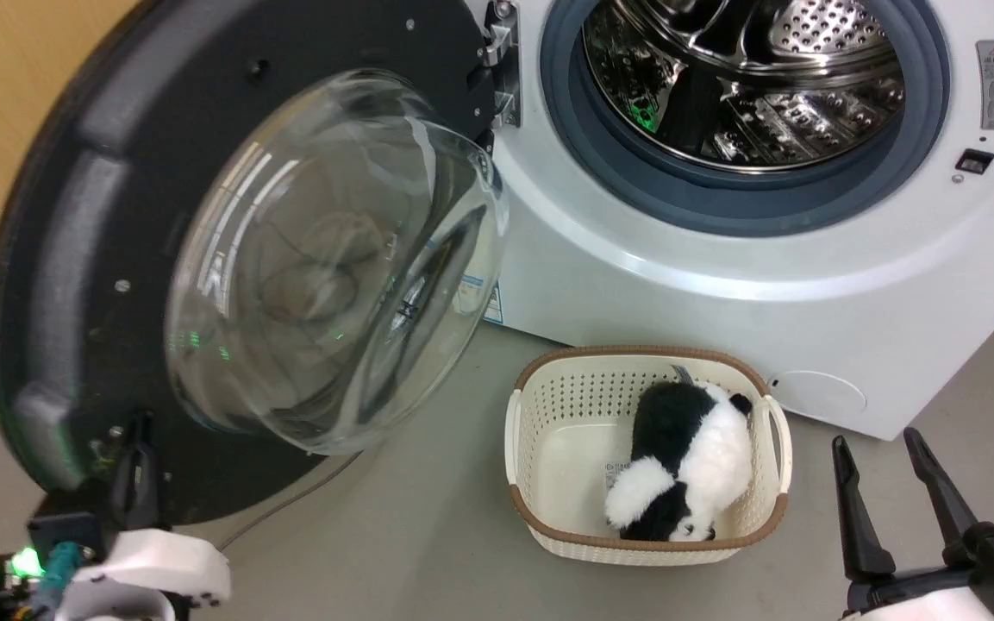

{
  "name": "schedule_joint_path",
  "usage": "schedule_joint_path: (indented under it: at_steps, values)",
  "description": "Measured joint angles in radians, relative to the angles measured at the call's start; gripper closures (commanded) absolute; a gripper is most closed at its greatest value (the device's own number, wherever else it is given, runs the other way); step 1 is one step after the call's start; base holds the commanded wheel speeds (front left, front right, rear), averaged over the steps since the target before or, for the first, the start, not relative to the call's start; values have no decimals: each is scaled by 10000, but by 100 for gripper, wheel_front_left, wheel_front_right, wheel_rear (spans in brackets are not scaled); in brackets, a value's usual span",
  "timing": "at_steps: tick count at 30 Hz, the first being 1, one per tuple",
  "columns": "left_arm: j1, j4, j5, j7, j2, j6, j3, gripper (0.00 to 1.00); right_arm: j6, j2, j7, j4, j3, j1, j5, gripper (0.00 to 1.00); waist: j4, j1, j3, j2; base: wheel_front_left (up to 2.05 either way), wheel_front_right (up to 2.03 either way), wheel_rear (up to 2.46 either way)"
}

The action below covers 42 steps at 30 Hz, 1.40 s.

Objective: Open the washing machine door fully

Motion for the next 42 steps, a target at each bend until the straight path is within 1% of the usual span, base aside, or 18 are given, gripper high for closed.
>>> schedule_joint_path:
  at_steps: [9, 10, 12, 14, 20, 23, 33, 39, 42]
  values:
    - [-1119, 1124, -184, 0, 268, -171, 1187, 100, 0, 0, 0, 4, -17, -254, -190, 0, -166, 0, 427, 0, 0, 0, 0]
    - [-1260, 1277, -209, 0, 286, -230, 1292, 100, 0, -2, 0, 4, -8, -314, -190, 0, -190, 0, 479, 0, 0, 0, 0]
    - [-1630, 1787, -318, -2, 420, -568, 1613, 100, 0, 0, 0, 13, 0, -411, -249, 0, -249, 0, 588, 0, 0, 0, 0]
    - [-2062, 2240, -368, 0, 558, -771, 1927, 100, 0, 0, 0, 15, 0, -485, -261, 0, -301, 1, 692, 0, 0, 0, 0]
    - [-2900, 3285, -313, -4, 639, -1104, 2629, 100, 0, 0, 0, 63, 17, -621, -267, 0, -510, 0, 923, 0, 0, 0, 0]
    - [-3221, 3689, -226, -2, 700, -1191, 2947, 100, 0, 0, 0, 63, -6, -718, -337, 0, -616, 1, 1022, 0, 0, 0, 0]
    - [-4090, 4970, 169, -2, 1030, -1469, 3647, 100, 0, 0, 0, 100, 23, -885, -368, 0, -929, 1, 1247, 0, 0, 0, 0]
    - [-4285, 5288, 364, -2, 1039, -1634, 3939, 100, 0, 0, 0, 148, 29, -886, -437, 0, -1009, 1, 1229, 0, 0, 0, 0]
    - [-4291, 5237, 527, -2, 997, -1745, 4017, 100, 0, 0, -2, 192, 21, -882, -424, 0, -1013, 0, 1099, 0, 0, 0, 0]
